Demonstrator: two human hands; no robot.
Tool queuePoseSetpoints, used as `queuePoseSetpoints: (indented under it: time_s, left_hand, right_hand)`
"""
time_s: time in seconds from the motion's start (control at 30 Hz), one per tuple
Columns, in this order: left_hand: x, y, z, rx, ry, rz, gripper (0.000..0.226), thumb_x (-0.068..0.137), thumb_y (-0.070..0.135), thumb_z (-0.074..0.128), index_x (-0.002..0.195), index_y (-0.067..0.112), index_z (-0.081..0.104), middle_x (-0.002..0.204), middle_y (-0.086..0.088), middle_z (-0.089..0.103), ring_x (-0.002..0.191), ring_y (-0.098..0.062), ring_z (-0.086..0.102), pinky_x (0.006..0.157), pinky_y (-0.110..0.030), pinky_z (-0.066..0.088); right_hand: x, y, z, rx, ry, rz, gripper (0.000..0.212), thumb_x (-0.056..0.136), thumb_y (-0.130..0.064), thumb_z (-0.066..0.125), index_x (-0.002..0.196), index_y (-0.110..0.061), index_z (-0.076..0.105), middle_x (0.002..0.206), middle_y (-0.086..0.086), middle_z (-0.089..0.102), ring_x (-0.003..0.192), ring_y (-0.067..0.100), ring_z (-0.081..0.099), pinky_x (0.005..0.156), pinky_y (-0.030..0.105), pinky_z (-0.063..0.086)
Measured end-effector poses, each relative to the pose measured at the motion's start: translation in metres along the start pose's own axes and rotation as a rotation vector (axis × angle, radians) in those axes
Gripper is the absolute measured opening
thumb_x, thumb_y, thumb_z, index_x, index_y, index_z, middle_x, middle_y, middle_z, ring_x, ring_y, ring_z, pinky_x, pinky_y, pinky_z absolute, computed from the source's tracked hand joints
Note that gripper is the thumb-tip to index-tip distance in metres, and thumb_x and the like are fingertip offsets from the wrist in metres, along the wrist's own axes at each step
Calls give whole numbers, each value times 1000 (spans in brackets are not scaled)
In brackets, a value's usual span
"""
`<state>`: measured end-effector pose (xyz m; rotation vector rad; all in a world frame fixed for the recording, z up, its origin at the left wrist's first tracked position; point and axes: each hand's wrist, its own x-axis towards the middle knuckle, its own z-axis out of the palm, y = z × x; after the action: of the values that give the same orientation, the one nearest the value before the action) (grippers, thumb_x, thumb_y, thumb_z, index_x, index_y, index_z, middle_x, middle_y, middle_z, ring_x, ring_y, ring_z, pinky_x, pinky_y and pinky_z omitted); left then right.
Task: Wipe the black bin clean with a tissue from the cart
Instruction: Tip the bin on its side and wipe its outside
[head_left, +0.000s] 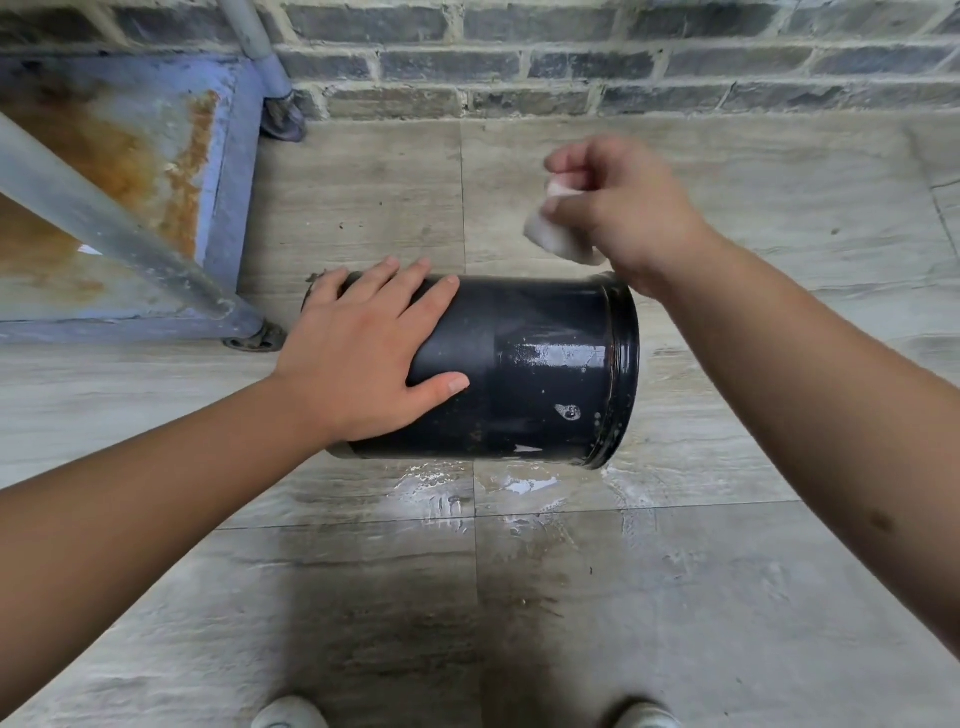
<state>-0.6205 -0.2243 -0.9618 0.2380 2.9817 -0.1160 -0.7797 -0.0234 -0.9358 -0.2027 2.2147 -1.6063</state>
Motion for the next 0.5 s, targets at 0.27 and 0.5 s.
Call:
queuePoseSetpoints:
  time_s: [0.27,0.5]
  left_hand:
    - [12,-6,0,-2,32,-2,74,90,67,19,150,25,28,153,-7,39,138,-27,38,106,-52,32]
    - [30,-15,3,-35,45,-14,74,89,70,16,149,28,28,151,-4,42,136,-26,41,108,-51,32]
  right_hand:
    - [-20,3,22,-823,-271,-243,16,93,-21,58,95,-16,74,87,5,73,92,28,65,74,31,49]
    - [-54,36,10,-1056,-208,-596,40,98,-21,47,137,-16,52,140,6,56,131,28,50,103,45,45]
